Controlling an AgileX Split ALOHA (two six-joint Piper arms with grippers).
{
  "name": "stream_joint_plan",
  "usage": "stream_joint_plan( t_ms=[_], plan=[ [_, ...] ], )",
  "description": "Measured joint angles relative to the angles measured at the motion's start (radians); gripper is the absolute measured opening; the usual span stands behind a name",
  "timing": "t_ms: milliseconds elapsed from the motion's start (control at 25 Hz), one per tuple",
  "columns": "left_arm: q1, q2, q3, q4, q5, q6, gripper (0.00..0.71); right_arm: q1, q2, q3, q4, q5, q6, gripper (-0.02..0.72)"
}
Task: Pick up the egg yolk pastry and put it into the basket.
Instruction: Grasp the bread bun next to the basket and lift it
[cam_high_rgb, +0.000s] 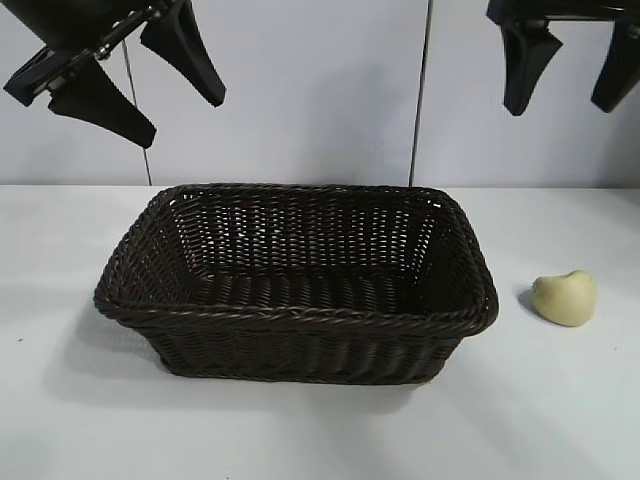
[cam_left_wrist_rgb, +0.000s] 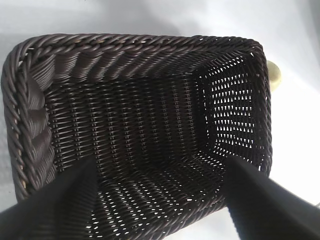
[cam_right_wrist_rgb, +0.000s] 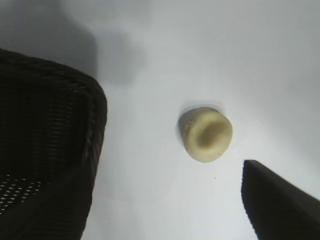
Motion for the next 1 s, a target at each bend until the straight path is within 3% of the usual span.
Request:
stream_joint_plan(
  t_ms=[280, 1000],
  plan=[
    [0.000, 0.000, 0.000, 0.000, 0.000, 0.001, 0.519, -0.094, 0.000, 0.000, 0.044, 0.000, 0.001, 0.591],
    [0.000, 0.000, 0.000, 0.000, 0.000, 0.001, 0.519, -0.096, 0.229, 0.005, 0.080, -0.006, 0.000, 0.591]
  ],
)
